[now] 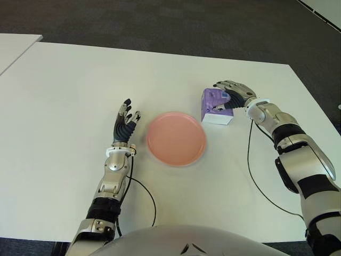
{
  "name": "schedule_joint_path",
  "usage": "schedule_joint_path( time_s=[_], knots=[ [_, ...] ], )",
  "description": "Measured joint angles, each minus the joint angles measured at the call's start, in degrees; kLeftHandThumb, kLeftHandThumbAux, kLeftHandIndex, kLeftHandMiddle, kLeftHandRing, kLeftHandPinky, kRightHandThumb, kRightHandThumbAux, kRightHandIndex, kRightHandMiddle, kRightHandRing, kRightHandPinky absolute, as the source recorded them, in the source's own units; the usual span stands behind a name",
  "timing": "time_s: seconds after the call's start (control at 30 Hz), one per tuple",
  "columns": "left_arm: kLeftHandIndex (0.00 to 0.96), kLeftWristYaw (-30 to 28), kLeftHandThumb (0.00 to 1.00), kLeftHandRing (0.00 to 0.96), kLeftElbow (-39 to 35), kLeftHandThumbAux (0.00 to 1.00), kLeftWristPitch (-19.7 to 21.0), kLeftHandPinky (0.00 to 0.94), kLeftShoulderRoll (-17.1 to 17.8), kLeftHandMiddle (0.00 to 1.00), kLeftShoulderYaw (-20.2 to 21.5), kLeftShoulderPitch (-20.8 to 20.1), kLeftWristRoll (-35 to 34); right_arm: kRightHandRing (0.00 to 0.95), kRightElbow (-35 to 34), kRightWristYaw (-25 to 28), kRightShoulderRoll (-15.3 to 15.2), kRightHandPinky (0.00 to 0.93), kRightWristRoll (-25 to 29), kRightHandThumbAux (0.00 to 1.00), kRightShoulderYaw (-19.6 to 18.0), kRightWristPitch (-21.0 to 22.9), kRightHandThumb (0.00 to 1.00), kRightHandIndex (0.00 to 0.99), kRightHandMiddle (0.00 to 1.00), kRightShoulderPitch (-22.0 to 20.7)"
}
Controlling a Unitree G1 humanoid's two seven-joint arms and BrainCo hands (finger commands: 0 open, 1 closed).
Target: Put the tissue paper into the plate.
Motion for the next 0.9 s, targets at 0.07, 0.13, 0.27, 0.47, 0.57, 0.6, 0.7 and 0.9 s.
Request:
schedule_joint_path(
  time_s=[0.07, 0.13, 0.27, 0.47, 0.57, 0.6, 0.7, 0.9],
  knots=[
    [0.0, -0.6, 0.003, 0.0, -2.2, 0.597, 1.3, 0.0, -0.2, 0.0, -0.2, 0.7, -0.2, 0.0, 0.0, 0.5, 0.0, 0.0, 0.2, 0.511, 0.0, -0.2, 0.002, 0.0, 0.0, 0.0],
    [0.0, -0.9, 0.004, 0.0, -4.4, 0.599, 2.7, 0.0, -0.4, 0.0, -0.4, 1.3, -0.3, 0.0, 0.0, 1.0, 0.0, 0.0, 0.5, 0.513, -0.1, -0.4, 0.001, 0.0, 0.0, 0.0],
    [0.0, -1.0, 0.0, 0.0, -7.1, 0.602, 4.9, 0.0, -0.6, 0.0, -0.6, 1.8, -0.2, 0.0, -0.2, 2.0, -0.1, 0.0, 1.1, 0.517, -0.3, -0.6, 0.0, 0.0, 0.0, 0.0],
    [0.0, -1.0, 0.0, 0.0, 1.2, 0.587, 1.8, 0.0, 1.0, 0.0, 1.0, -1.2, -0.7, 0.0, -0.5, 2.5, -0.4, 0.0, 1.4, 0.524, -0.5, -0.8, 0.006, 0.0, 0.0, 0.0],
    [0.0, -1.0, 0.0, 0.0, 8.0, 0.575, -0.8, 0.0, 2.3, 0.0, 1.9, -3.2, -0.7, 0.0, -0.7, 2.7, -0.4, 0.0, 1.5, 0.52, -0.7, -0.8, 0.009, 0.0, 0.0, 0.0],
    [0.0, -1.0, 0.0, 0.0, 10.0, 0.572, -2.5, 0.0, 2.8, 0.0, 2.2, -4.0, -0.6, 0.0, -0.8, 3.0, -0.5, 0.0, 1.5, 0.517, -0.8, -0.8, 0.008, 0.0, 0.0, 0.0],
    [0.0, -1.0, 0.0, 0.0, 15.6, 0.567, -7.3, 0.0, 4.4, 0.0, 2.7, -6.4, -0.5, 0.0, -1.2, 4.0, -0.8, 0.0, 1.9, 0.514, -1.4, -0.9, 0.006, 0.0, 0.0, 0.0],
    [0.0, -1.0, 0.0, 0.0, 19.0, 0.57, -11.2, 0.0, 5.3, 0.0, 2.8, -7.9, -0.4, 0.0, -2.2, 5.2, -1.3, 0.0, 2.6, 0.506, -2.2, -1.0, 0.0, 0.0, 0.0, 0.1]
  ],
)
